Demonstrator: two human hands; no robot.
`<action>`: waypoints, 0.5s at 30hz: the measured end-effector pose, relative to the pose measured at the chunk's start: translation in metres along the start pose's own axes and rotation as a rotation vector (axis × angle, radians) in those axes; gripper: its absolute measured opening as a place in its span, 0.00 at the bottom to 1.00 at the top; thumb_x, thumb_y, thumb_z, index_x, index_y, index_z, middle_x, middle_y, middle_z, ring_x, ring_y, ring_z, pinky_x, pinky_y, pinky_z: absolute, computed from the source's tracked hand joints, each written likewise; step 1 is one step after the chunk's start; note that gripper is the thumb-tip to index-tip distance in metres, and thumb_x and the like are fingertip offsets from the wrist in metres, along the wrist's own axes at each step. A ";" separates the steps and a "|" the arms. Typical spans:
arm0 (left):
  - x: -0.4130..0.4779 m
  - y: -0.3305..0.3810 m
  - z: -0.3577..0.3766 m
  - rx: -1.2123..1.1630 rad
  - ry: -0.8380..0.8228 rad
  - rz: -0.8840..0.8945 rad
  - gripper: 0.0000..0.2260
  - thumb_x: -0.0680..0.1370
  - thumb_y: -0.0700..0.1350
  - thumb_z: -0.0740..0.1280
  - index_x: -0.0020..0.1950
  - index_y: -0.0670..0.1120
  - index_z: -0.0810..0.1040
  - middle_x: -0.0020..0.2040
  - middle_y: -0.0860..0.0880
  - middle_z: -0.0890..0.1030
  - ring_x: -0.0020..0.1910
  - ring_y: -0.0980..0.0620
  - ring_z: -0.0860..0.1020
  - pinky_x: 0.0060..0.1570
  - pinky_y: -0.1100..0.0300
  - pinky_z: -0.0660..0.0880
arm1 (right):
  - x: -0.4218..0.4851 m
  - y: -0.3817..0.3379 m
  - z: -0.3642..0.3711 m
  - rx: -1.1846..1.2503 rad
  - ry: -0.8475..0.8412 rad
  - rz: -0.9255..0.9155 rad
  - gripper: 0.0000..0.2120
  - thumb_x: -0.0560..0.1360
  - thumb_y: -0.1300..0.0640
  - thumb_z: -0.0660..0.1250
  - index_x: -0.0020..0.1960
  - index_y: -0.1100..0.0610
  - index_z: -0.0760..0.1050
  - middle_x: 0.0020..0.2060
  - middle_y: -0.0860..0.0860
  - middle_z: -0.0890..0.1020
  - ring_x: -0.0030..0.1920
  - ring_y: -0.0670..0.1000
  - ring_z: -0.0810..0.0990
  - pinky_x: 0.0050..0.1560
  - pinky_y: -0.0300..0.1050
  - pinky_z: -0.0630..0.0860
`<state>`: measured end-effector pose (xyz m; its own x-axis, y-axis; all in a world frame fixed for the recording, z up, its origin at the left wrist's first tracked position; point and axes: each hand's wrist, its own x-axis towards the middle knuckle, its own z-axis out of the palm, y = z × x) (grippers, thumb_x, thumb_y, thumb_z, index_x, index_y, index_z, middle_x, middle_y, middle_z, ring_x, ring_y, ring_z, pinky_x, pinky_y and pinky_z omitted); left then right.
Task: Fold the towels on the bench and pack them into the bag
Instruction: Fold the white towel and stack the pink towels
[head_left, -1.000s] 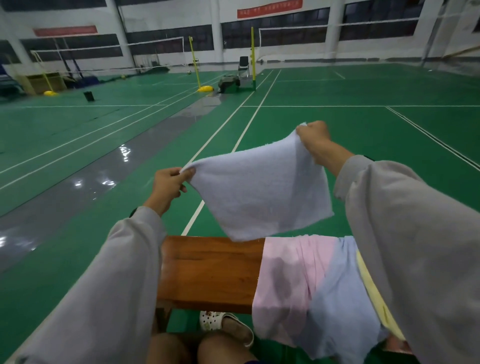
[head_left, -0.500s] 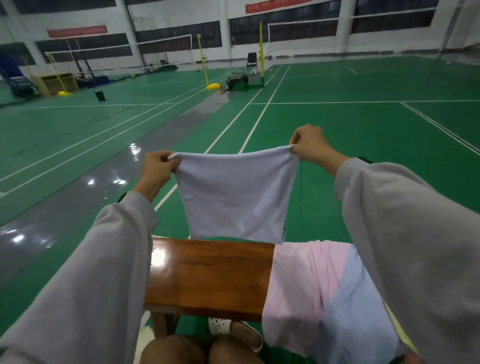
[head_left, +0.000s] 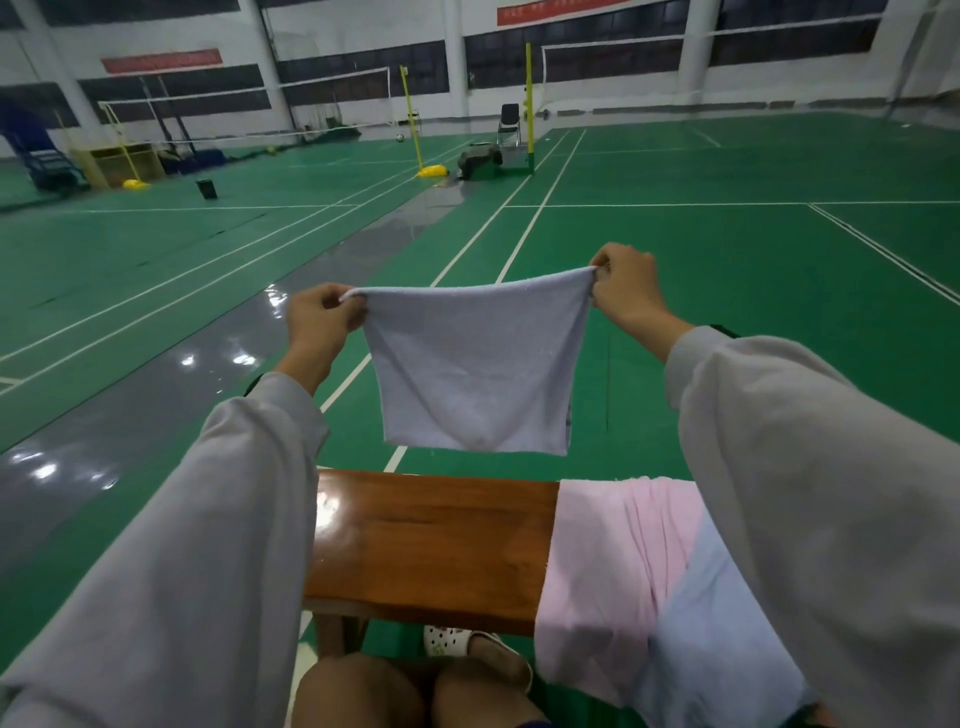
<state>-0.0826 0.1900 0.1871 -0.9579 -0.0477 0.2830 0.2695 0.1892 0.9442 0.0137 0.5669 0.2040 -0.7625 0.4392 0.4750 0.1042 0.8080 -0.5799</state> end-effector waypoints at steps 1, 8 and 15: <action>-0.009 -0.002 -0.006 0.037 -0.025 0.004 0.06 0.79 0.37 0.72 0.46 0.48 0.82 0.45 0.45 0.84 0.49 0.43 0.84 0.55 0.50 0.82 | -0.010 0.003 -0.001 0.019 -0.018 -0.014 0.11 0.76 0.67 0.61 0.51 0.60 0.82 0.47 0.58 0.85 0.47 0.59 0.82 0.53 0.55 0.81; -0.075 -0.050 -0.069 0.351 -0.376 -0.083 0.03 0.78 0.41 0.73 0.45 0.45 0.82 0.43 0.42 0.82 0.45 0.46 0.80 0.44 0.53 0.81 | -0.098 0.035 -0.002 0.374 -0.387 0.170 0.07 0.77 0.67 0.67 0.42 0.59 0.79 0.39 0.53 0.79 0.40 0.50 0.76 0.45 0.45 0.76; -0.151 -0.100 -0.088 0.380 -0.759 -0.448 0.14 0.79 0.48 0.72 0.59 0.40 0.81 0.54 0.43 0.84 0.54 0.45 0.82 0.58 0.50 0.79 | -0.195 0.067 0.023 0.637 -0.690 0.486 0.05 0.75 0.70 0.62 0.45 0.64 0.75 0.39 0.58 0.73 0.40 0.57 0.74 0.43 0.51 0.80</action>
<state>0.0437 0.0923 0.0647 -0.8087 0.4297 -0.4018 -0.0596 0.6196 0.7827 0.1549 0.5263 0.0571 -0.9474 0.1800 -0.2646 0.2939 0.1624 -0.9419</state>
